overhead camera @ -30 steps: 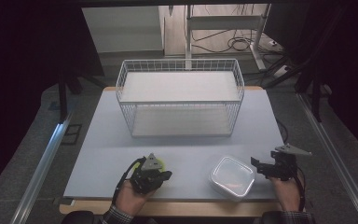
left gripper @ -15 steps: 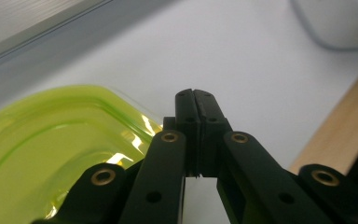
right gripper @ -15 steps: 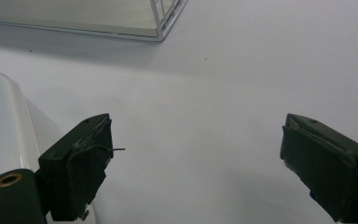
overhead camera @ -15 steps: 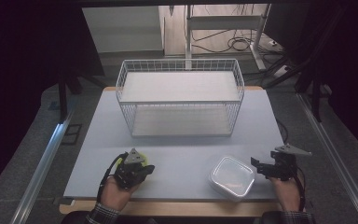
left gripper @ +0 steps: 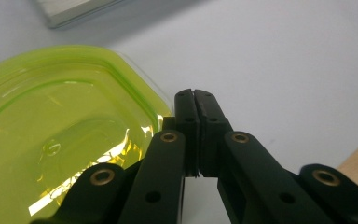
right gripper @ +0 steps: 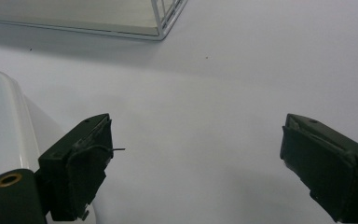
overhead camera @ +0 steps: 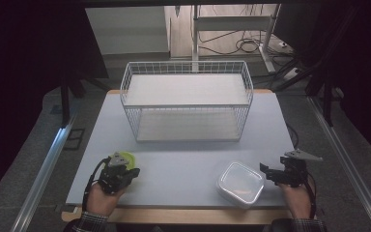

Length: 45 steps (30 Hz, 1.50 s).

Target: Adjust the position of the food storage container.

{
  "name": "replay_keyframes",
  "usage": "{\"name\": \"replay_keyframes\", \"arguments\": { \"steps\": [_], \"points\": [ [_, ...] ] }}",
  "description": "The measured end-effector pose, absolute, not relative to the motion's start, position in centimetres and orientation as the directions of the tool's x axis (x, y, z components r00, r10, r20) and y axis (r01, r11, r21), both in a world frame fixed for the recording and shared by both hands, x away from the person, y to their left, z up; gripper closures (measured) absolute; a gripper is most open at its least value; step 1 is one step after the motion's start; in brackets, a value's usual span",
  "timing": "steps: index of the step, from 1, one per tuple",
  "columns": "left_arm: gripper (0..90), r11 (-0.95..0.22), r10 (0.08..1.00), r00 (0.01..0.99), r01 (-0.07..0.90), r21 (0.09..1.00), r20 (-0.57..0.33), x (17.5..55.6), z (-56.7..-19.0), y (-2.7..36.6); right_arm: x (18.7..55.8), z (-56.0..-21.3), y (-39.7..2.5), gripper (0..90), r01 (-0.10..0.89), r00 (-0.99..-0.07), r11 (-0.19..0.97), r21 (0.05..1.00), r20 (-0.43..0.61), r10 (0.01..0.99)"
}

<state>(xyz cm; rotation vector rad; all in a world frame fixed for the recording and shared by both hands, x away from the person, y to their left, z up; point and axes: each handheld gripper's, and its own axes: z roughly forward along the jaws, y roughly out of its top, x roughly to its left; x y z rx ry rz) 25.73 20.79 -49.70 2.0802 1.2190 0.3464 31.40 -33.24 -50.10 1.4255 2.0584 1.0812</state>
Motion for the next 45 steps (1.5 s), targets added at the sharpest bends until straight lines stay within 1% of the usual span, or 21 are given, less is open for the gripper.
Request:
{"name": "replay_keyframes", "arguments": {
  "steps": [4, 5, 8, 10, 11, 12, 13, 14, 17, 19, 20, 21, 22, 23, 26, 27, 30, 33, 39, 40, 45],
  "points": [
    [88.0, -0.310, 0.828, 0.545, 0.638, 0.705, -0.129, 25.7, -49.8, 20.4, 31.3, -49.9, -33.2, 9.4, 0.609, -0.372, 0.159, 0.777, 0.103, 0.923],
    [87.8, -0.310, 0.828, 0.545, 0.638, 0.705, -0.129, 25.7, -49.8, 20.4, 31.3, -49.9, -33.2, 7.5, 0.611, -0.361, 0.152, 0.777, 0.103, 0.927],
    [86.7, -0.327, 0.797, 0.589, 0.609, 0.723, -0.135, 25.6, -49.8, 19.4, 31.1, -49.6, -33.3, 5.2, 0.616, -0.351, 0.133, 0.776, 0.120, 0.929],
    [85.7, -0.341, 0.780, 0.611, 0.599, 0.725, -0.138, 25.5, -49.9, 18.9, 30.7, -49.1, -33.3, 6.9, 0.614, -0.335, 0.115, 0.781, 0.127, 0.934],
    [85.4, -0.343, 0.770, 0.621, 0.597, 0.725, -0.147, 25.5, -50.0, 18.5, 30.5, -48.8, -33.3, 9.9, 0.616, -0.332, 0.118, 0.779, 0.121, 0.936],
    [85.0, -0.345, 0.764, 0.627, 0.596, 0.725, -0.152, 25.5, -50.1, 18.3, 30.2, -48.5, -33.2, 15.5, 0.618, -0.327, 0.127, 0.776, 0.107, 0.939],
    [84.9, -0.347, 0.757, 0.634, 0.594, 0.726, -0.158, 25.5, -50.2, 18.0, 30.0, -48.4, -33.2, 23.7, 0.624, -0.327, 0.135, 0.770, 0.101, 0.940],
    [84.8, -0.349, 0.751, 0.640, 0.591, 0.727, -0.160, 25.5, -50.2, 17.8, 29.6, -48.1, -33.1, 34.3, 0.638, -0.339, 0.152, 0.755, 0.098, 0.936],
    [84.9, -0.339, 0.736, 0.653, 0.587, 0.735, -0.182, 25.5, -50.3, 17.2, 28.5, -47.7, -32.6, 61.0, 0.663, -0.384, 0.220, 0.715, 0.073, 0.920],
    [85.1, -0.337, 0.727, 0.661, 0.582, 0.740, -0.189, 25.6, -50.3, 16.8, 27.7, -47.6, -32.3, 74.0, 0.669, -0.405, 0.254, 0.699, 0.056, 0.913],
    [86.9, -0.336, 0.724, 0.662, 0.582, 0.741, -0.192, 25.6, -50.3, 16.5, 26.7, -47.3, -32.0, 86.2, 0.674, -0.428, 0.279, 0.685, 0.054, 0.902],
    [86.9, -0.337, 0.721, 0.665, 0.580, 0.742, -0.192, 25.6, -50.4, 16.3, 26.7, -47.3, -32.0, 86.2, 0.674, -0.428, 0.279, 0.685, 0.054, 0.902],
    [87.5, -0.337, 0.713, 0.671, 0.580, 0.742, -0.201, 25.6, -50.4, 15.9, 26.3, -47.2, -32.0, 89.3, 0.674, -0.433, 0.286, 0.681, 0.050, 0.900],
    [88.5, -0.337, 0.710, 0.674, 0.578, 0.743, -0.203, 25.6, -50.5, 15.7, 25.8, -47.1, -31.9, 89.7, 0.678, -0.446, 0.299, 0.671, 0.053, 0.893],
    [89.9, -0.347, 0.698, 0.686, 0.575, 0.741, -0.206, 25.7, -50.7, 14.7, 24.6, -47.3, -31.3, 89.9, 0.706, -0.475, 0.334, 0.625, 0.067, 0.877],
    [89.9, -0.347, 0.698, 0.686, 0.575, 0.741, -0.206, 25.7, -50.7, 14.7, 24.6, -47.3, -31.3, 89.9, 0.706, -0.475, 0.334, 0.625, 0.067, 0.877],
    [90.0, -0.345, 0.693, 0.688, 0.581, 0.737, -0.217, 26.0, -50.8, 14.0, 24.2, -47.7, -30.6, 89.9, 0.724, -0.502, 0.351, 0.593, 0.104, 0.859],
    [90.0, -0.346, 0.684, 0.693, 0.582, 0.736, -0.226, 26.4, -51.0, 13.4, 24.5, -47.9, -29.9, 89.8, 0.725, -0.505, 0.358, 0.589, 0.101, 0.857],
    [90.0, -0.333, 0.675, 0.695, 0.587, 0.737, -0.248, 27.1, -51.2, 13.2, 25.7, -48.5, -29.4, 89.7, 0.727, -0.512, 0.345, 0.593, 0.134, 0.848],
    [90.0, -0.329, 0.677, 0.691, 0.592, 0.736, -0.253, 27.3, -51.2, 13.3, 26.5, -48.8, -29.0, 89.7, 0.721, -0.523, 0.350, 0.598, 0.139, 0.841],
    [89.9, -0.328, 0.691, 0.677, 0.606, 0.725, -0.253, 27.7, -51.6, 13.2, 27.4, -49.2, -27.6, 89.6, 0.707, -0.560, 0.378, 0.597, 0.146, 0.816]
  ]
}}
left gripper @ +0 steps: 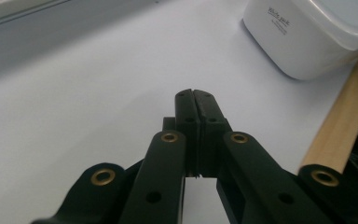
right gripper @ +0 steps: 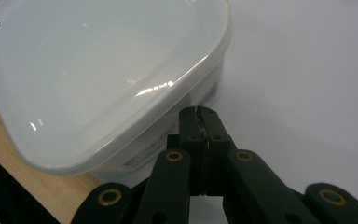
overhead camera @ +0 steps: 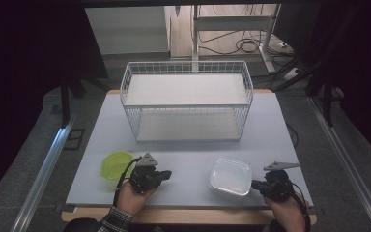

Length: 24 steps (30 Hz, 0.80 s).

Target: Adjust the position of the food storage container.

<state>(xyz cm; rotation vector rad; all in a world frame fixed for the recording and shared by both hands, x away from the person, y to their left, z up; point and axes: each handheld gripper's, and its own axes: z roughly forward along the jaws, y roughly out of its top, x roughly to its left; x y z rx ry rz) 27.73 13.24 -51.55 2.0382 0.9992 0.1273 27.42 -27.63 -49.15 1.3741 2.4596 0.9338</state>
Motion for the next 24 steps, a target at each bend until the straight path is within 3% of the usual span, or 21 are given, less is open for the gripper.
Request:
{"name": "replay_keyframes", "arguments": {
  "steps": [15, 24],
  "points": [
    [89.8, -0.383, 0.684, 0.693, 0.606, 0.698, -0.227, 29.2, -52.2, 11.4, 32.0, -49.7, -20.3, 89.5, 0.652, -0.687, 0.490, 0.578, 0.177, 0.705],
    [89.9, -0.401, 0.688, 0.693, 0.611, 0.682, -0.216, 29.1, -52.4, 11.4, 32.0, -50.1, -18.4, 89.3, 0.628, -0.713, 0.502, 0.595, 0.181, 0.677]
  ]
}}
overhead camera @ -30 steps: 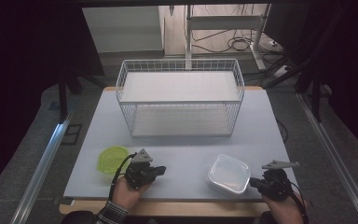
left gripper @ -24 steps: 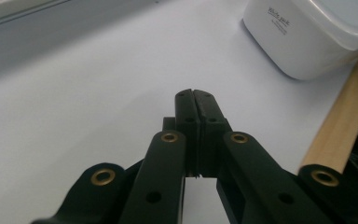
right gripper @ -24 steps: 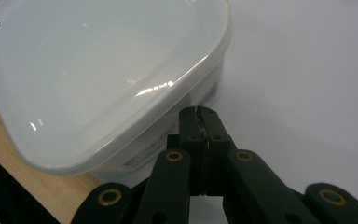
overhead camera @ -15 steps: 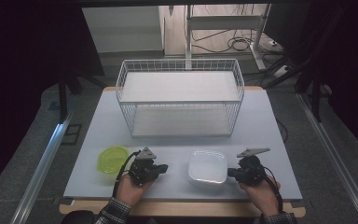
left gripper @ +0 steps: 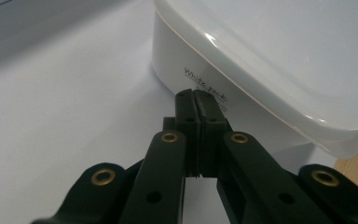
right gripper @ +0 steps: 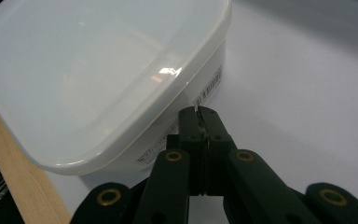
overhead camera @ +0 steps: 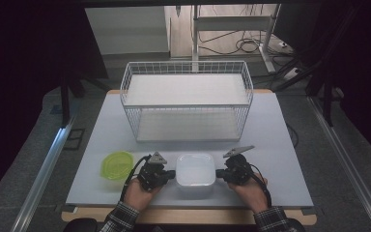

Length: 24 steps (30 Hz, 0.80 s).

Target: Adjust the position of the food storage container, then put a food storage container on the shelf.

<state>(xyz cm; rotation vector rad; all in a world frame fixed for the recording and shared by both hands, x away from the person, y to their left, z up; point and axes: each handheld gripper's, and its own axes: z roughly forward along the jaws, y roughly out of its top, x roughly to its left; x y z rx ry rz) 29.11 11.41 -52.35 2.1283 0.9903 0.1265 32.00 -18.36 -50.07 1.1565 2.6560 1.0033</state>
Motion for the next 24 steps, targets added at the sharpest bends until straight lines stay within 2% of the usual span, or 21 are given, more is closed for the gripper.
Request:
{"name": "replay_keyframes", "arguments": {
  "steps": [10, 12, 13, 14, 18, 22, 24],
  "points": [
    [89.8, -0.380, 0.706, 0.673, 0.622, 0.685, -0.220, 29.4, -52.8, 11.4, 30.9, -49.8, -18.3, 88.9, 0.601, -0.727, 0.510, 0.616, 0.155, 0.669],
    [88.4, -0.379, 0.710, 0.670, 0.622, 0.685, -0.215, 29.3, -52.6, 11.7, 30.8, -49.7, -18.4, 85.5, 0.591, -0.732, 0.511, 0.625, 0.148, 0.665],
    [83.3, -0.382, 0.712, 0.671, 0.618, 0.687, -0.207, 29.2, -52.4, 11.9, 30.6, -49.6, -18.7, 80.7, 0.577, -0.734, 0.514, 0.635, 0.127, 0.667],
    [83.3, -0.382, 0.715, 0.670, 0.614, 0.690, -0.200, 29.1, -52.2, 12.1, 30.6, -49.6, -18.7, 80.7, 0.577, -0.734, 0.514, 0.635, 0.127, 0.667],
    [61.5, -0.357, 0.734, 0.656, 0.592, 0.723, -0.174, 28.4, -51.7, 13.7, 30.3, -49.5, -20.4, 65.0, 0.559, -0.725, 0.483, 0.674, 0.114, 0.679],
    [34.4, -0.338, 0.733, 0.658, 0.574, 0.746, -0.175, 28.2, -51.5, 14.8, 30.6, -49.5, -21.6, 42.5, 0.552, -0.710, 0.445, 0.705, 0.118, 0.694],
    [26.3, -0.329, 0.721, 0.666, 0.570, 0.753, -0.190, 28.2, -51.5, 15.1, 30.8, -49.6, -21.7, 34.4, 0.557, -0.703, 0.435, 0.708, 0.123, 0.700]
  ]
}}
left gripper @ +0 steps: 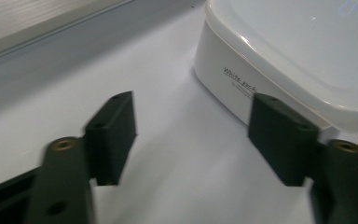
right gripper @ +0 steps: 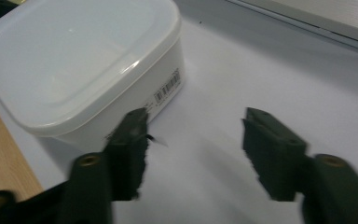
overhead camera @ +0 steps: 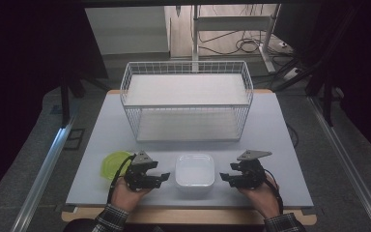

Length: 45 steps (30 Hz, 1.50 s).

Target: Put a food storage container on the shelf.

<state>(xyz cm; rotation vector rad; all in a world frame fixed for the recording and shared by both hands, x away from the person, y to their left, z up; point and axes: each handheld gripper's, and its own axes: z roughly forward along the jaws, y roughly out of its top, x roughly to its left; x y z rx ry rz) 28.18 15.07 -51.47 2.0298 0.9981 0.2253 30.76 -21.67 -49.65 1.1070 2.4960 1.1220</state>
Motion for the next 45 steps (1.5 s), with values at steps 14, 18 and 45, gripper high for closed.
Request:
{"name": "replay_keyframes", "arguments": {
  "steps": [14, 18, 45],
  "points": [
    [3.5, -0.336, 0.659, 0.728, 0.513, 0.790, -0.192, 28.4, -50.8, 14.1, 30.7, -49.0, -21.2, 8.8, 0.525, -0.721, 0.404, 0.749, 0.139, 0.679],
    [2.9, -0.341, 0.661, 0.726, 0.514, 0.787, -0.188, 28.5, -50.2, 13.5, 30.7, -48.8, -20.8, 7.8, 0.519, -0.730, 0.402, 0.754, 0.146, 0.667],
    [21.8, -0.327, 0.573, 0.723, 0.634, 0.701, -0.387, 30.1, -50.7, 10.8, 31.9, -48.9, -17.4, 30.4, 0.666, -0.696, 0.376, 0.645, 0.356, 0.623]
  ]
}}
